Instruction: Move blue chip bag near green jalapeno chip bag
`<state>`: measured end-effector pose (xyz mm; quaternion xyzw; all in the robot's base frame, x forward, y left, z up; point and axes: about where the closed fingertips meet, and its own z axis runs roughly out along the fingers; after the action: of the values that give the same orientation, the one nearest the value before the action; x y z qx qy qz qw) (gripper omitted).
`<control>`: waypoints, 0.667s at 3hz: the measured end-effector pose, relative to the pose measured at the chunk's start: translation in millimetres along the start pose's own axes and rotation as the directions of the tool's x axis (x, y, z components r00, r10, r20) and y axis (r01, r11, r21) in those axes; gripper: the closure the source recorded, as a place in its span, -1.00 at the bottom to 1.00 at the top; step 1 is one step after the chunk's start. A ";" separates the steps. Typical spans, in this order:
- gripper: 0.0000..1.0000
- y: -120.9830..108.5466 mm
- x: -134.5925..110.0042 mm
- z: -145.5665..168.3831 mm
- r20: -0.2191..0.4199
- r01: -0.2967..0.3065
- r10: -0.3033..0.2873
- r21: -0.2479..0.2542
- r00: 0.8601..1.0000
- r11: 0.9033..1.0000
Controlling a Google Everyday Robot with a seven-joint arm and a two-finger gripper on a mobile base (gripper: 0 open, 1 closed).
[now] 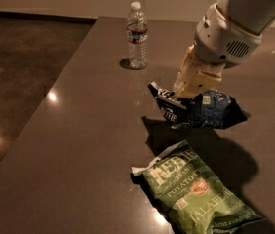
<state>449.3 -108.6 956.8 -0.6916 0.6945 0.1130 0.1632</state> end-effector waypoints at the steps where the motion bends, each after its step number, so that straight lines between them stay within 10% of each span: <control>1: 0.65 23.9 -8.6 -2.6 0.047 -0.051 0.054 -0.046 0.997 0.998; 2: 0.19 21.2 -12.0 -2.0 0.057 -0.050 0.052 -0.036 0.997 0.998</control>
Offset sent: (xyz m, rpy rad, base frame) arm -0.0221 0.0068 0.0037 0.0472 0.0559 -0.0253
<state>427.9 -97.8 961.8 -0.6726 0.7050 0.1493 0.1682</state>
